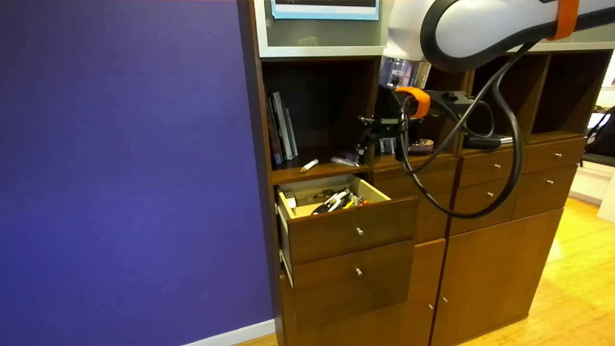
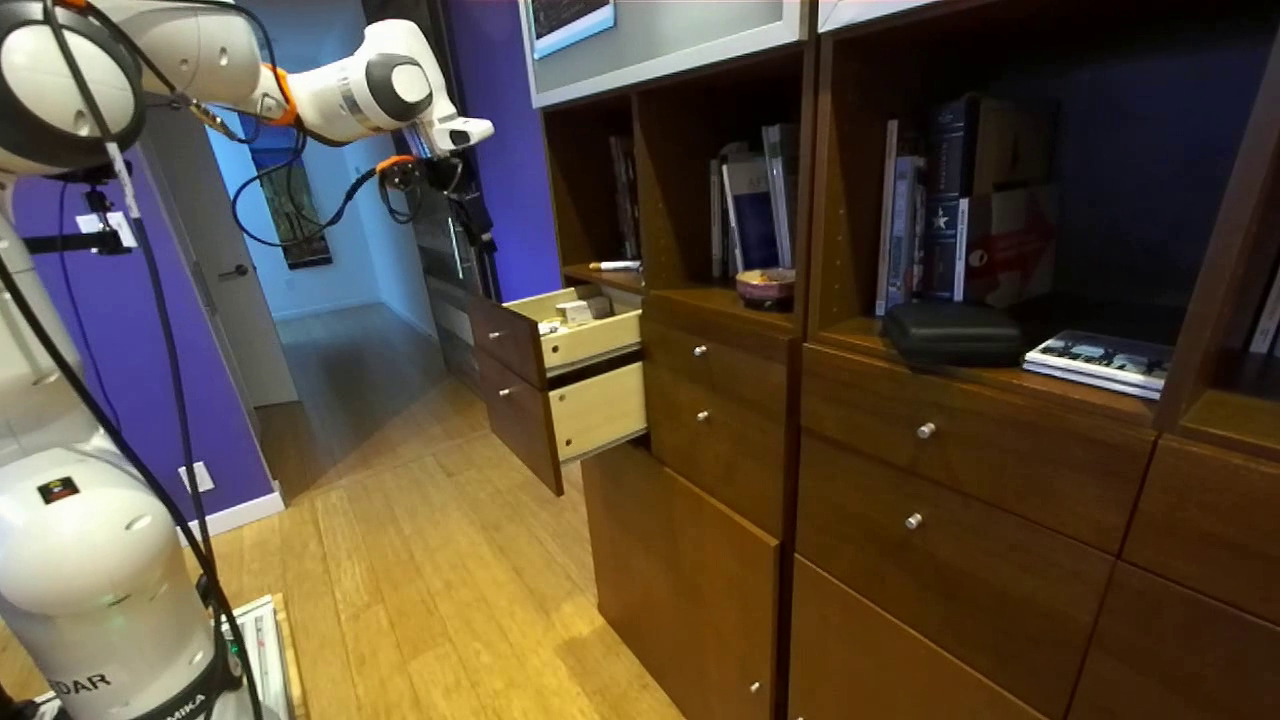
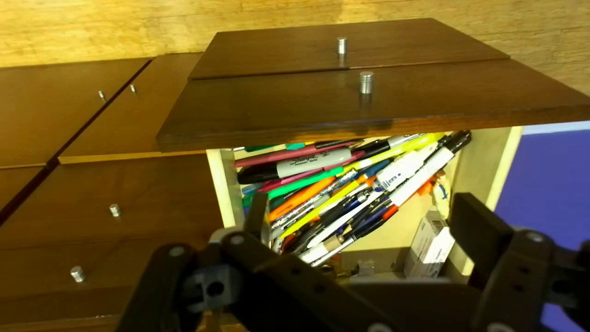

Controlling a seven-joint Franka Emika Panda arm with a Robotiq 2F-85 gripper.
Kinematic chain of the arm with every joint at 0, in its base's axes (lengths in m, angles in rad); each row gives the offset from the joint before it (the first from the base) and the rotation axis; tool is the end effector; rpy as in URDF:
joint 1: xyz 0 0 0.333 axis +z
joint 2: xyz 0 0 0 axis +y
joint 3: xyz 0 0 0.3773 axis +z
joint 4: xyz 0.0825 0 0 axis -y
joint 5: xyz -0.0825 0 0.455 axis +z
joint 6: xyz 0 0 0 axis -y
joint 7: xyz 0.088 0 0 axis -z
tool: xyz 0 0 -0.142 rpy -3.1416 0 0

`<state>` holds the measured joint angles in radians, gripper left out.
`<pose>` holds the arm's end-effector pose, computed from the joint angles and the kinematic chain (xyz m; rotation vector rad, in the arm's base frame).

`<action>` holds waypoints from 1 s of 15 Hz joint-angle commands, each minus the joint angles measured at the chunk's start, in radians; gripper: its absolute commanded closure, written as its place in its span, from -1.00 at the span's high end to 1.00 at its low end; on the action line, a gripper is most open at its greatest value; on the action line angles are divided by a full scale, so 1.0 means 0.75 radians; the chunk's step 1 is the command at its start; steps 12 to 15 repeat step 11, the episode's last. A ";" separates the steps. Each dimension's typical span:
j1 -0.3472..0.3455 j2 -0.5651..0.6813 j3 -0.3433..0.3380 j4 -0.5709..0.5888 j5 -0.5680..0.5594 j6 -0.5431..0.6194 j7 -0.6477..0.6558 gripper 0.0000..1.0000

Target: Open the top left drawer

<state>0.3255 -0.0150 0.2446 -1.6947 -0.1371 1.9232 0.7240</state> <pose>0.5609 0.3442 0.6282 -3.0698 0.1872 -0.4278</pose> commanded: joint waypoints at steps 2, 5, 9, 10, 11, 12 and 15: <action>-0.021 -0.024 0.029 0.091 -0.056 -0.129 -0.101 1.00; -0.022 -0.048 0.033 0.088 -0.067 -0.152 -0.204 1.00; -0.027 -0.020 0.033 0.093 -0.044 -0.127 -0.145 1.00; -0.027 -0.017 0.032 0.093 -0.044 -0.127 -0.145 1.00; -0.027 -0.016 0.032 0.093 -0.044 -0.127 -0.145 1.00; -0.027 -0.016 0.032 0.093 -0.044 -0.127 -0.145 1.00; -0.027 -0.016 0.032 0.093 -0.044 -0.127 -0.145 1.00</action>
